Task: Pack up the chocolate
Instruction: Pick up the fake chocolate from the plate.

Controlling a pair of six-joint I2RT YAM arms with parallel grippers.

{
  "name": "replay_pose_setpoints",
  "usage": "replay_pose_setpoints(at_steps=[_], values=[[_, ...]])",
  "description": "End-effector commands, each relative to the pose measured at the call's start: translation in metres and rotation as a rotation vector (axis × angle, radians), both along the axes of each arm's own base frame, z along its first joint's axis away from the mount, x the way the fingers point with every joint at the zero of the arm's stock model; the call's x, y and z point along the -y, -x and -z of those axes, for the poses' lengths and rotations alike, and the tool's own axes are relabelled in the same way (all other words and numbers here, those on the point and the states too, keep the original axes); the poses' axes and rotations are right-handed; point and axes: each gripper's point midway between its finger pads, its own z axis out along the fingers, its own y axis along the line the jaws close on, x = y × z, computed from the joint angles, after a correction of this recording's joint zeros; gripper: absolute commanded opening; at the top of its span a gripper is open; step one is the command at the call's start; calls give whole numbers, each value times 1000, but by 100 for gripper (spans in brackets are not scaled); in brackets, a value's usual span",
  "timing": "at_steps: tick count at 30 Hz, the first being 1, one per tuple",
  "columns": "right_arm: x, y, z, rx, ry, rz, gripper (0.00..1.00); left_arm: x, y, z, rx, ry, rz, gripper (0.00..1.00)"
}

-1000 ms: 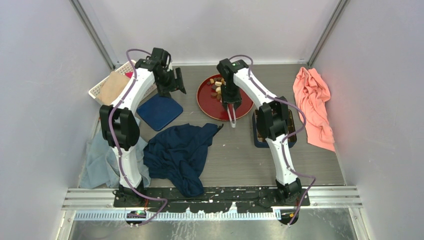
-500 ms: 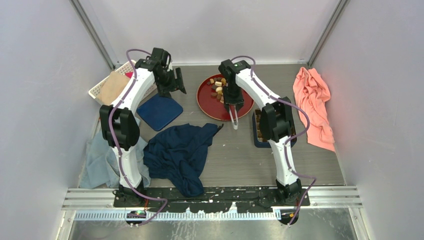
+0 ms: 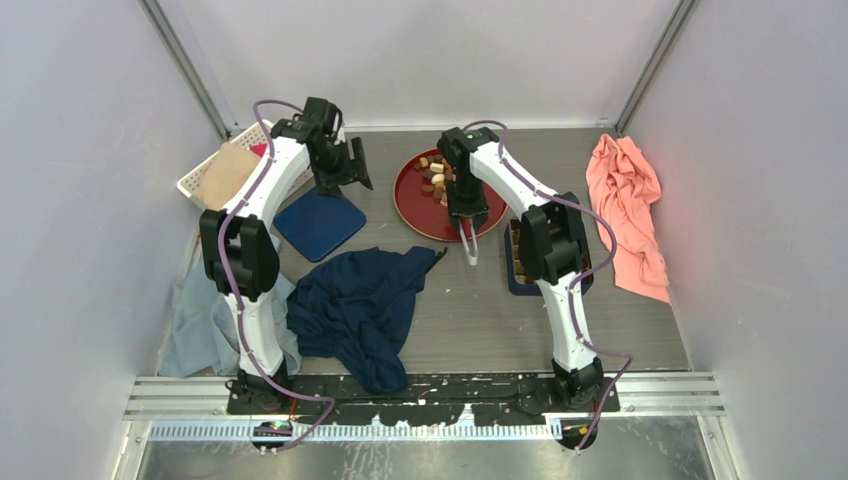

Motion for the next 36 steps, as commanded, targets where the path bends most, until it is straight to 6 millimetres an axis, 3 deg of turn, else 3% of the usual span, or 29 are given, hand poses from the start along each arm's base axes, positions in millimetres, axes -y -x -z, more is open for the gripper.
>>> replay_pose_setpoints(at_steps=[1,13,28,36], values=[[-4,1,-26,56,-48,-11,48,0,-4,-21,64,25,2,75],[-7,2,-17,46,-48,-15,52,-1,-5,-20,65,21,4,75],[-10,-22,-16,92,-18,-24,54,0,-10,-21,70,22,-2,75],[-7,-22,-10,67,4,-44,49,1,-13,-20,68,26,-4,75]])
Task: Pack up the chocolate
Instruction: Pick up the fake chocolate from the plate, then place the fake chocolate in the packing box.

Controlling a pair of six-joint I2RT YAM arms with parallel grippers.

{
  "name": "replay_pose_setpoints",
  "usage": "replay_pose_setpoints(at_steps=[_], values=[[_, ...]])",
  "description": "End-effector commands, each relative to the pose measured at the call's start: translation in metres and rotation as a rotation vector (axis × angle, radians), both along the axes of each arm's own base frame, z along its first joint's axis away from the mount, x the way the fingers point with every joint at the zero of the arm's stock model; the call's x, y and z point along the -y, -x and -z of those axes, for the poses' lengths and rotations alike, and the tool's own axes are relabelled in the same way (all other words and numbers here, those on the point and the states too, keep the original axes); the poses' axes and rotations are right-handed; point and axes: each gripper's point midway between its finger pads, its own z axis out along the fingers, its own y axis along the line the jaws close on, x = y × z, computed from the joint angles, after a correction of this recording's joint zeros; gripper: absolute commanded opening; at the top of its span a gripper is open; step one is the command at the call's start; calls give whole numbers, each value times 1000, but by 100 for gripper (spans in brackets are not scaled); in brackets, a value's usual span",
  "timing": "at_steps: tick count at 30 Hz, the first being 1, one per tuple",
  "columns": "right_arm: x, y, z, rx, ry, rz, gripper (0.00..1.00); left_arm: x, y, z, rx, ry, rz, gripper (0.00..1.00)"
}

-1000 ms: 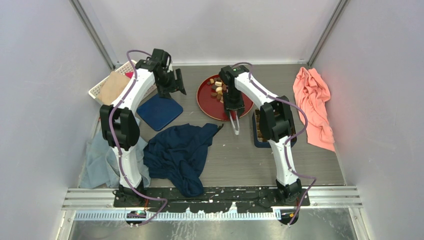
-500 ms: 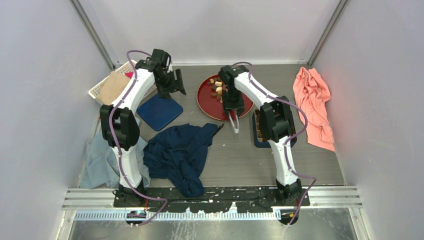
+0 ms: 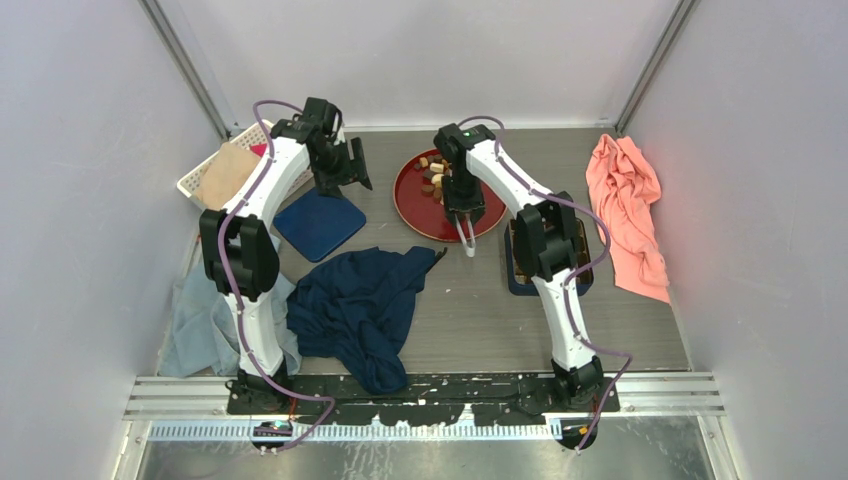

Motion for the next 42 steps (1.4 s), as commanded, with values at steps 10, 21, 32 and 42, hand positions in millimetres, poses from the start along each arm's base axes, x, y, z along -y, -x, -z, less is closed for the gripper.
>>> replay_pose_setpoints(at_steps=[10,21,32,42], values=[[10,-3,-21,46,40,-22,33,4,-15,-21,69,33,1,75],[15,-11,-53,153,25,10,17,4,-13,-21,66,38,3,75],[33,3,-81,227,47,52,8,7,-13,-19,63,51,4,75],[64,35,-98,255,105,122,3,6,-13,-20,66,51,3,75]])
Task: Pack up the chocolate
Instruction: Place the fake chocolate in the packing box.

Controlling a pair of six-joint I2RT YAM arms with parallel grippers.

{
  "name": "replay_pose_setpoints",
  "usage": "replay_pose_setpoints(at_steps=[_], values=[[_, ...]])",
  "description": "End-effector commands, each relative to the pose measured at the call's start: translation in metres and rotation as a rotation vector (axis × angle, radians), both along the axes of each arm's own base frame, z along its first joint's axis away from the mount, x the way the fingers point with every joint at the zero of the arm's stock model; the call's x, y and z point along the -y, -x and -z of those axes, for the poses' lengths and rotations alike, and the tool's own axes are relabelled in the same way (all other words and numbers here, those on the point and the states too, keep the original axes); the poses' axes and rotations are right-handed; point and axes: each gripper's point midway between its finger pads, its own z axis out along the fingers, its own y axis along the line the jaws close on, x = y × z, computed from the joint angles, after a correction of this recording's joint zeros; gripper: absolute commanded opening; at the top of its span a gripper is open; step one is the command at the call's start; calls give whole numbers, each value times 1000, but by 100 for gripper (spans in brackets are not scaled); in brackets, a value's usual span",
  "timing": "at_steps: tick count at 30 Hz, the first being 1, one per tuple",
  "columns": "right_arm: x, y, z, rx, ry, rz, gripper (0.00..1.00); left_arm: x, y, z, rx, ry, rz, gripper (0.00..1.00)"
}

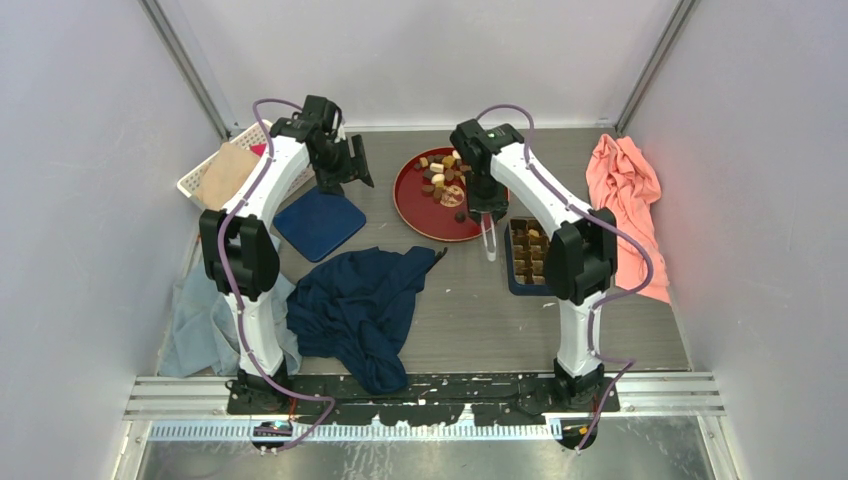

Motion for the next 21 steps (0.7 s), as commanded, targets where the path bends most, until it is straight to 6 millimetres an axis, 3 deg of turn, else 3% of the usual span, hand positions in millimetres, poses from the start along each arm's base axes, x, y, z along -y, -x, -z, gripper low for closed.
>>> replay_pose_setpoints(at_steps=[1,4,8,18,21], values=[[26,11,-40,128,32,77,3,2,-11,-14,55,28,-5,75],[47,27,-42,160,88,122,3,3,-11,-14,52,32,-7,75],[64,56,-27,129,116,164,3,4,-12,-12,45,40,-12,75],[73,103,-7,84,61,195,3,13,-16,-10,29,86,-22,75],[69,108,1,72,33,198,3,16,-17,-9,22,104,-28,75]])
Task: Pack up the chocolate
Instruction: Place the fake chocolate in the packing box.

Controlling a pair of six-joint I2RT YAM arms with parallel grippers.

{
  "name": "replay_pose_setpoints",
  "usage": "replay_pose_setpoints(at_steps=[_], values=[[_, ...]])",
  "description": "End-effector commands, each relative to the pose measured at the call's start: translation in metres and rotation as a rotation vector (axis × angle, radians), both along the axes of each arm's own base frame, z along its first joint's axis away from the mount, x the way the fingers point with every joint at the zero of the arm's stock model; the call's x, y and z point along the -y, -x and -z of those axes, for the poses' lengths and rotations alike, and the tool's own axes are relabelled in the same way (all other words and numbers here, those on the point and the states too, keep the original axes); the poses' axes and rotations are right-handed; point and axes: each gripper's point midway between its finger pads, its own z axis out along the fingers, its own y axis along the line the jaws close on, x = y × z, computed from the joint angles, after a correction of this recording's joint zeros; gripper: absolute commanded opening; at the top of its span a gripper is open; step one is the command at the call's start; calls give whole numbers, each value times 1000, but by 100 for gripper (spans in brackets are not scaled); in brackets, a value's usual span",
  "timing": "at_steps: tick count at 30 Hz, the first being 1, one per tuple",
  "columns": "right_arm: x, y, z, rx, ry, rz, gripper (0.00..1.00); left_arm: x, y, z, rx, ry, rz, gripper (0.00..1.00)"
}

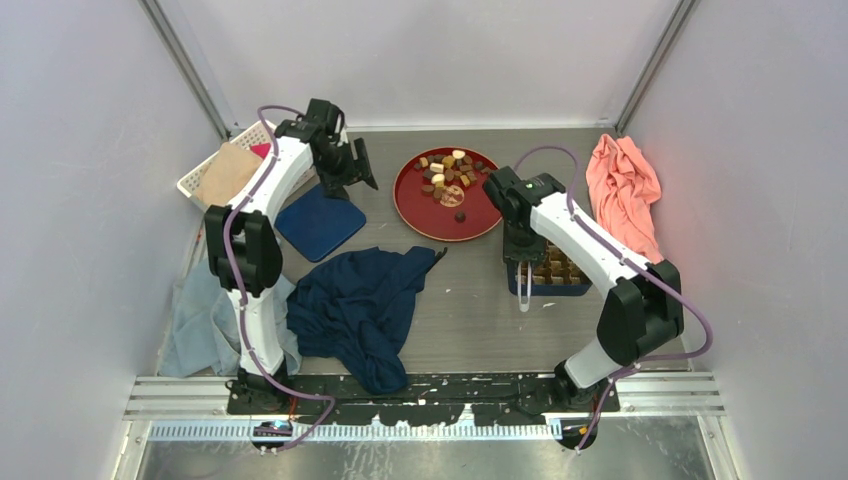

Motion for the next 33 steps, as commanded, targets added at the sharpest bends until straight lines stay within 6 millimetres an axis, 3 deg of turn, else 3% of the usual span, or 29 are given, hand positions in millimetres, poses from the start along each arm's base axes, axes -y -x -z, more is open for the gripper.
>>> replay_pose_setpoints(at_steps=[1,11,25,29,33], values=[[-6,-2,-1,65,-65,35,3,10,-17,-22,72,69,-9,74],[-15,-11,20,55,-86,30,3,12,-14,-23,71,67,-3,74],[-8,-1,35,11,-54,27,4,13,-15,-21,67,68,1,74],[-9,-2,35,10,-54,28,11,13,-15,-20,65,68,1,74],[-8,0,36,4,-51,29,25,12,-15,-19,66,61,1,74]])
